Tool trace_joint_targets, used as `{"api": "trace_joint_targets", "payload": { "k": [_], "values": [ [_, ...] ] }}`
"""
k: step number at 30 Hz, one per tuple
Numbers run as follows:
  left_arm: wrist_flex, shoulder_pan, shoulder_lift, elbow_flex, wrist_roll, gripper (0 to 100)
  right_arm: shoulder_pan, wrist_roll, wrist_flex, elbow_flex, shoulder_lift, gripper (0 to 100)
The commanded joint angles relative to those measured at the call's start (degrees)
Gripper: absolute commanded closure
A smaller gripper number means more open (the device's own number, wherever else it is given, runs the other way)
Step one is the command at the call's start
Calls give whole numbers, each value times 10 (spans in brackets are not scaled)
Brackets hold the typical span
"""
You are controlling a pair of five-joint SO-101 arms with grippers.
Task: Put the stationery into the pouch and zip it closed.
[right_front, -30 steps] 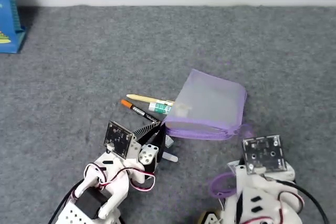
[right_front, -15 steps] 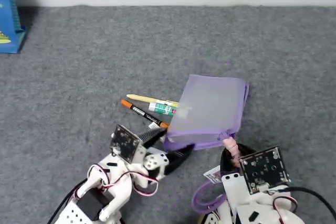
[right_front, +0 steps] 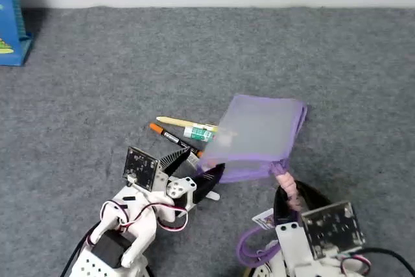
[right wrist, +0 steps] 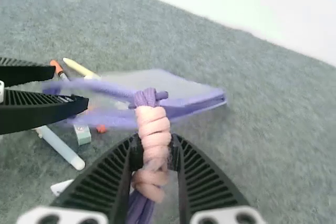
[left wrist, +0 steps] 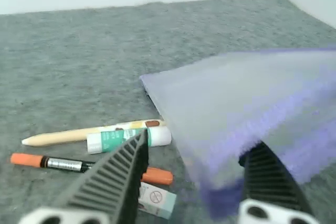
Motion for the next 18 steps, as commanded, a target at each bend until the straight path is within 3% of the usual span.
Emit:
{"api": "trace_joint_targets", "payload": {
  "k": [1, 7, 18],
  "values": [
    [4, -5, -6, -4, -5, 758, -3, 0, 15, -28, -1, 991],
    [2, -5, -6, -4, -7, 833, -4, 0, 15, -28, -1, 991],
    [2, -2, -4, -4, -23, 834, -7, 0, 15, -65, -1, 991]
  ]
}}
